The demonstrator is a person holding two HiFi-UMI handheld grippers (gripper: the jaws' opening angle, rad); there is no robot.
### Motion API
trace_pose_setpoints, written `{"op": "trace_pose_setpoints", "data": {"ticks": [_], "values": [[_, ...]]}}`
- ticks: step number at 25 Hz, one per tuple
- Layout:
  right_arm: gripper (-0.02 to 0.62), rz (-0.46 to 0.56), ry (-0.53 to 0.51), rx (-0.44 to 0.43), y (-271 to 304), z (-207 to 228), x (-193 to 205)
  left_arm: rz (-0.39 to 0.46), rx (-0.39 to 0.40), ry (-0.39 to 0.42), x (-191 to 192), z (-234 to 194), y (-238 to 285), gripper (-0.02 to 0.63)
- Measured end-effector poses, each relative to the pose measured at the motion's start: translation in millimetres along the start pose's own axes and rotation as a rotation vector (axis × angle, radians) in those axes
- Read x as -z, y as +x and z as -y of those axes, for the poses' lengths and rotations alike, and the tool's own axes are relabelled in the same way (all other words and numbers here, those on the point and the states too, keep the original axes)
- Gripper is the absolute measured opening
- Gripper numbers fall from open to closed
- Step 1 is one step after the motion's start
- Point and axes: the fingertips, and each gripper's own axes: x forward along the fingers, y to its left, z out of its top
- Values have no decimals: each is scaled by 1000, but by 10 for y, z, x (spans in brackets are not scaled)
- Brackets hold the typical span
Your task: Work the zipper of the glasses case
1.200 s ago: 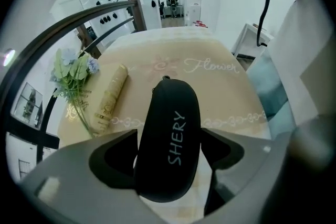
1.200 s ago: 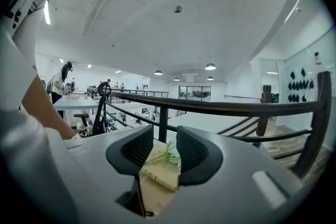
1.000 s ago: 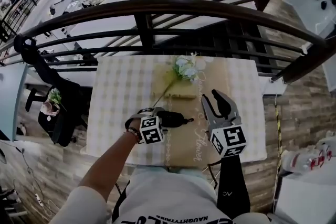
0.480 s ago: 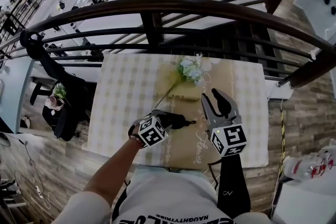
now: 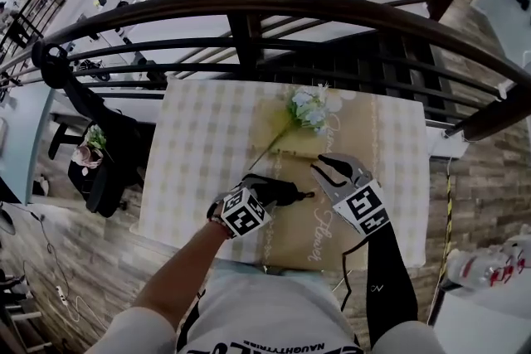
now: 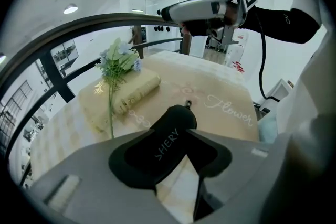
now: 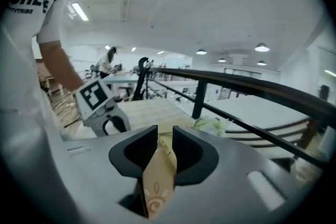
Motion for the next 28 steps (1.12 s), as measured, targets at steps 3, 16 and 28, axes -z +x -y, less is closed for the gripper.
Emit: {"op": "trace_pose_setpoints", "data": {"ticks": [3,16,28], "values": [[126,-146,-185,-162,292,-203,291,-8,7,-14,-5,9,-12,179],[137,-506,-634,-616,830,-649,1166,51,58,-65,-9,-14,-18,178],[114,-579,-1037,-746,929,-638,1408,87,76,-88,-30,-17,-35,175]]}}
